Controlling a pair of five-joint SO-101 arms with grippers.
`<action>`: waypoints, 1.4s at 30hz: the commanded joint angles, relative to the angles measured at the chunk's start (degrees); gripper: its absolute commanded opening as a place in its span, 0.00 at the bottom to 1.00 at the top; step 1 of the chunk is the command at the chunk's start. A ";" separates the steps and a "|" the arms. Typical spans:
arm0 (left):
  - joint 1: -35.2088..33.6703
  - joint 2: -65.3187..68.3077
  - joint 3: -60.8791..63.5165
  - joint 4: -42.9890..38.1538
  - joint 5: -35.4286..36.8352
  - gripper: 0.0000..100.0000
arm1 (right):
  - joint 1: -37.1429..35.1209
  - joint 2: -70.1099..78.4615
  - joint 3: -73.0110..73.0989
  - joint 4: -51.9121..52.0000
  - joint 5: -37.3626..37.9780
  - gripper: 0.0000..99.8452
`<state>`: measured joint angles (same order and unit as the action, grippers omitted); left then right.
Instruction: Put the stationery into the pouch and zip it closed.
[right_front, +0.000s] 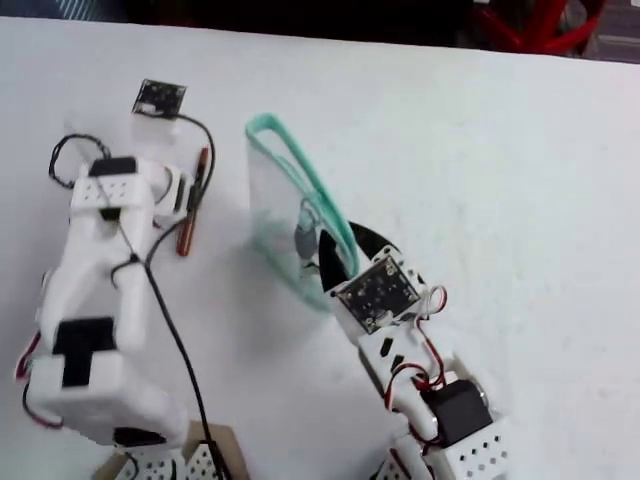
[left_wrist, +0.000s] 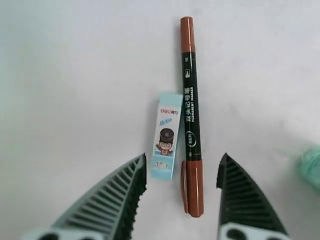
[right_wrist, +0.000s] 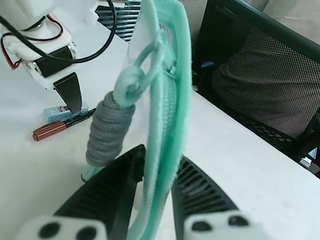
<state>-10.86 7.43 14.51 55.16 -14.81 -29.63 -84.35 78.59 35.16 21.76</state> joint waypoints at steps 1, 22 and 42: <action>-0.66 9.36 -15.21 6.68 -0.26 0.23 | 0.40 0.66 2.29 0.04 -0.35 0.02; -2.77 27.30 -41.93 23.65 -5.10 0.20 | 0.57 0.75 2.29 -0.13 -0.26 0.02; -0.31 33.45 -41.85 16.26 -5.10 0.20 | 0.57 0.66 2.29 -0.13 -0.18 0.02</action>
<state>-11.65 40.66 -25.58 73.45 -19.65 -29.63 -84.35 78.77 34.99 21.76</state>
